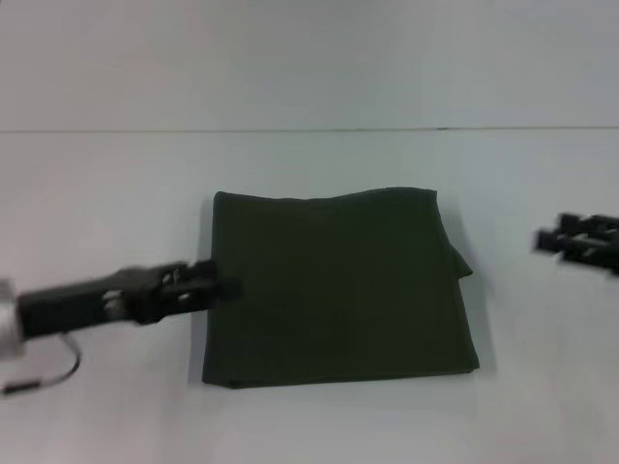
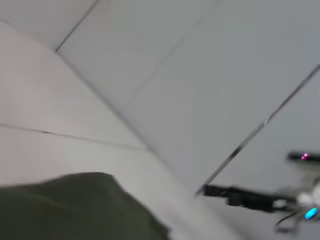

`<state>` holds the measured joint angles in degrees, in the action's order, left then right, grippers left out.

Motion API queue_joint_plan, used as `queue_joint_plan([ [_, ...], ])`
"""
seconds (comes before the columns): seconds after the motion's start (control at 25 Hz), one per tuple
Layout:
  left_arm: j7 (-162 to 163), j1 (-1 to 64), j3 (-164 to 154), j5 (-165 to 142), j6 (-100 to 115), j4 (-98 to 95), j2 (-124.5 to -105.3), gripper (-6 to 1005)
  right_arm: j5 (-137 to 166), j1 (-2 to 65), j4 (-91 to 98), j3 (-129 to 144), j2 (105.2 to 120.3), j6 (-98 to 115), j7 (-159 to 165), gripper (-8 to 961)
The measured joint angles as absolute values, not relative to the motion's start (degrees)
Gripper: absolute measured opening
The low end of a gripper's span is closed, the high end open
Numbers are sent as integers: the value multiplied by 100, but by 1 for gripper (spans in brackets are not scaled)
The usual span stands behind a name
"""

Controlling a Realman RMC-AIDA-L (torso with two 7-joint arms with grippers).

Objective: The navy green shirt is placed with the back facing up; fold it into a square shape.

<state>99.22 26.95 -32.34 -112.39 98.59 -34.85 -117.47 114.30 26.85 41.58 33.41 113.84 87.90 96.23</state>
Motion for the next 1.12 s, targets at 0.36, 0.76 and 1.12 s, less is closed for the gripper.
queue_joint_plan([
  [0.36, 9614, 3405, -4213, -11438, 8878, -3763, -11709, 919, 11950, 3165, 4403, 4020, 11901, 8846, 8949, 728],
  [0.76, 9430, 3445, -4489, -11585, 8552, -3966, -11893, 937, 11944, 3278, 4451, 4130, 11931, 8752, 8945, 728],
  [1.12, 9429, 3409, -4603, -11571, 8434, -4162, -12079, 937, 11932, 3358, 4405, 4139, 11945, 8580, 8937, 728],
])
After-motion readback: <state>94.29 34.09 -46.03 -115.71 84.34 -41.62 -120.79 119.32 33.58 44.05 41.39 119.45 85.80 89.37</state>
